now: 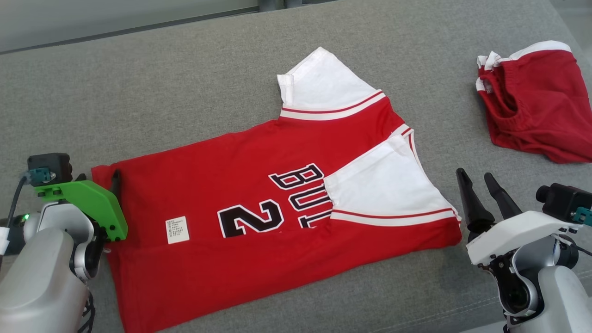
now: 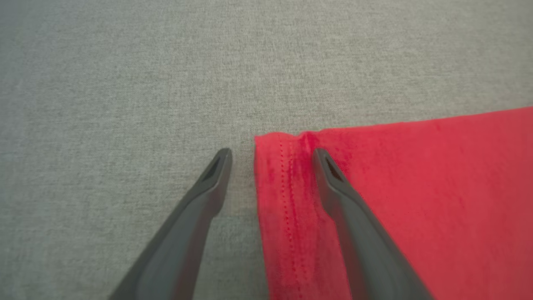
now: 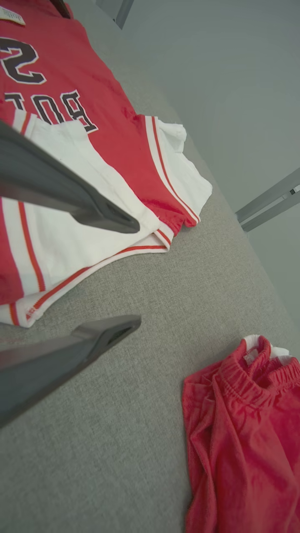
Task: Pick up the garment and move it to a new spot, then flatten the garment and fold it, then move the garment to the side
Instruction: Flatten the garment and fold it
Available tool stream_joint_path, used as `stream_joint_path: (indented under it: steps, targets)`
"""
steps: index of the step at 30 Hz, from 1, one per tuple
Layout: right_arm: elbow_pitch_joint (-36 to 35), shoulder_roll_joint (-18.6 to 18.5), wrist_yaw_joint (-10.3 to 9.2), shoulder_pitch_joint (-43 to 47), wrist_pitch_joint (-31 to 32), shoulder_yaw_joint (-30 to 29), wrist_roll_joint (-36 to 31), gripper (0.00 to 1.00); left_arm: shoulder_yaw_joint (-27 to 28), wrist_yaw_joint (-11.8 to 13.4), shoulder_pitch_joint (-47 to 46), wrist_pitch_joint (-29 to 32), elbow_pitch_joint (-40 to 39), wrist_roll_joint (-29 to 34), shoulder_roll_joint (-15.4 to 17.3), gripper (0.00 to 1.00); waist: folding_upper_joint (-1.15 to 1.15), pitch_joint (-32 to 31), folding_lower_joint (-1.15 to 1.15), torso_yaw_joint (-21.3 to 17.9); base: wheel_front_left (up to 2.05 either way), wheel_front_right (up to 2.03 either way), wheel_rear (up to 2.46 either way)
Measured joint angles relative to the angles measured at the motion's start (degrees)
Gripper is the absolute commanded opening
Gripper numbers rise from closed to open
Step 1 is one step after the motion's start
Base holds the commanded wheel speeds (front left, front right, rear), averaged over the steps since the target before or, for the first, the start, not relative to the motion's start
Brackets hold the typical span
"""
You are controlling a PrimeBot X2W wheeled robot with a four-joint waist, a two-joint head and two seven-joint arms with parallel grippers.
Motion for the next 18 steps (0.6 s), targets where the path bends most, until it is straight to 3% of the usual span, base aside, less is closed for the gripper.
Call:
stream_joint_path:
  steps: [8,9,10,11,12,15,16,18]
  targets:
    - [0.3,-0.2,0.0,-0.2,-0.4,0.1,0.2,1.0,-0.9,-1.0,-2.4,1.1,2.3,0.4,0.3,0.98,0.0,0.8,0.0,0.0,0.0,0.0,0.0]
    - [0.4,-0.2,0.0,-0.3,-0.4,0.1,0.2,1.0,-1.0,-1.2,-2.6,1.2,2.5,0.3,0.2,0.77,0.0,0.8,0.0,0.0,0.0,0.0,0.0]
    - [0.4,-0.2,0.0,-0.5,-0.4,0.2,0.2,1.0,-1.2,-1.4,-2.7,1.3,2.7,0.3,0.1,0.48,0.0,0.8,0.0,0.1,0.0,0.0,0.0]
    - [0.3,-0.3,0.0,-0.7,-0.4,0.2,0.2,1.0,-1.3,-1.5,-2.8,1.3,2.8,0.3,0.0,0.37,0.0,0.8,0.0,0.1,0.0,0.0,0.0]
    - [0.3,-0.4,0.0,-0.9,-0.4,0.3,0.2,1.0,-1.4,-1.8,-2.9,1.3,2.9,0.3,-0.1,0.37,0.0,0.8,0.0,0.2,0.0,0.0,0.0]
    - [0.0,-0.8,0.0,-1.3,-0.3,0.6,0.2,1.0,-1.9,-2.4,-3.5,1.2,3.1,0.3,-0.7,0.14,0.0,0.9,0.0,0.4,0.0,0.0,0.0]
    - [-0.2,-1.0,0.0,-1.5,-0.1,0.7,0.1,1.0,-2.1,-2.4,-3.6,1.2,3.0,0.3,-0.8,0.0,0.0,0.9,0.0,0.5,0.0,0.0,0.0]
    - [-0.5,-1.4,0.0,-2.3,0.3,0.9,0.0,1.0,-2.2,-2.8,-3.7,0.2,3.0,0.3,-1.0,0.0,0.0,0.9,0.0,0.7,0.0,0.0,0.0]
